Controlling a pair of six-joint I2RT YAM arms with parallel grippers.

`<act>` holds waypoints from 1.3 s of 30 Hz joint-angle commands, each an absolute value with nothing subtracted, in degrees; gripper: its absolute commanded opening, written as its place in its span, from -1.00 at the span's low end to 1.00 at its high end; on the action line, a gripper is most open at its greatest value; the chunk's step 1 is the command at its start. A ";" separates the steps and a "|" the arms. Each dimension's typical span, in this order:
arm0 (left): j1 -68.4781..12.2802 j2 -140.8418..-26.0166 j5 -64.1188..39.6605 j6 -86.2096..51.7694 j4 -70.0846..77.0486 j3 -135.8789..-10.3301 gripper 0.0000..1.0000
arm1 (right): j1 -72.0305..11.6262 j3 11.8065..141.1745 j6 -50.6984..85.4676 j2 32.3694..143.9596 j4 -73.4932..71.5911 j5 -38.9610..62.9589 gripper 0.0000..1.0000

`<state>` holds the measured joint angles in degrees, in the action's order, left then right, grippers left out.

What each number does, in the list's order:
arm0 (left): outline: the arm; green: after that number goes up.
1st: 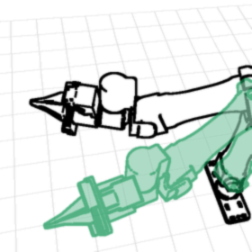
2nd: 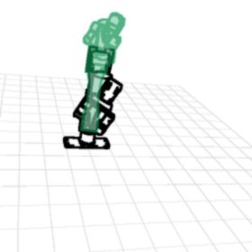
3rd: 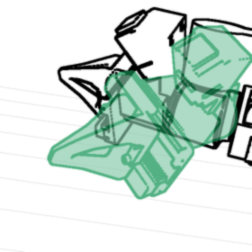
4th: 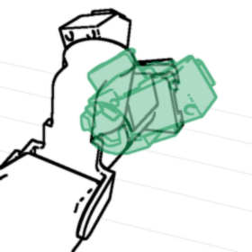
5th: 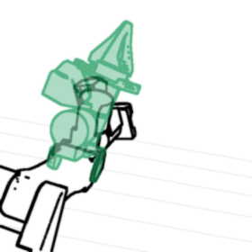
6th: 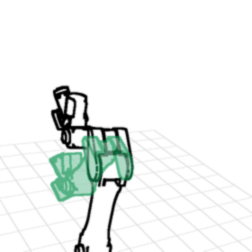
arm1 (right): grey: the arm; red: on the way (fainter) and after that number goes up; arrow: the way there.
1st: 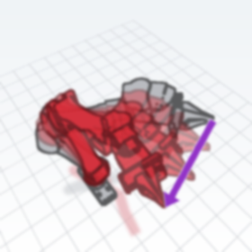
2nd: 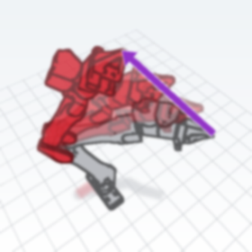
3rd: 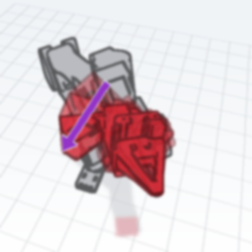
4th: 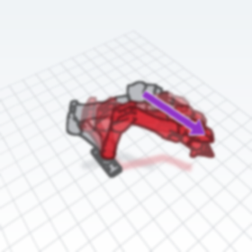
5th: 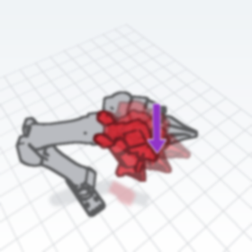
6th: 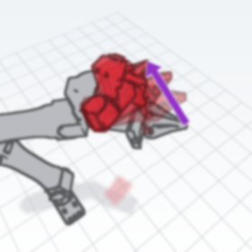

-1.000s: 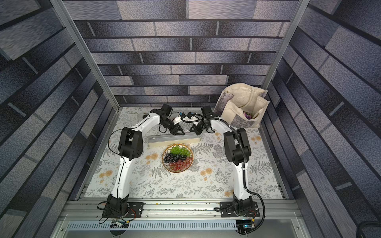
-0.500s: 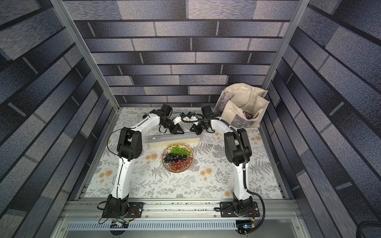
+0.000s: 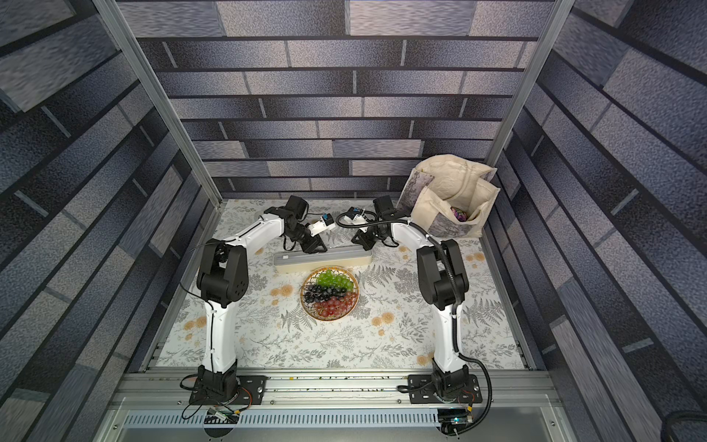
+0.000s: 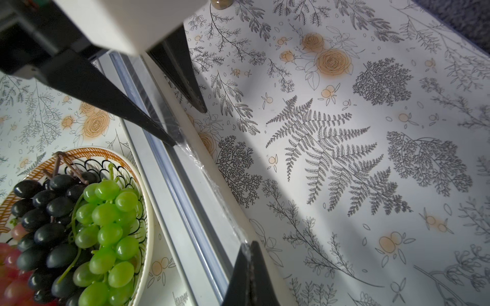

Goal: Wrap the plate with plastic wrap
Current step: Pull the plastic wrap from the plastic wrap cutting box.

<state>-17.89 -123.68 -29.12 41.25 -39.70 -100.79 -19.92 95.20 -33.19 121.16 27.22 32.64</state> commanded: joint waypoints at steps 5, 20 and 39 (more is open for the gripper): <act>-17.69 -119.35 -17.57 44.28 -38.30 -94.62 -0.18 | -20.23 94.24 -31.82 117.47 24.96 33.00 -1.00; -15.97 -117.94 -15.05 47.59 -44.82 -92.45 -0.13 | -20.25 93.35 -31.47 116.55 24.17 32.42 -1.00; -12.53 -113.39 -6.67 52.10 -46.14 -85.15 -0.19 | -20.27 92.38 -31.86 114.61 24.04 31.29 -1.00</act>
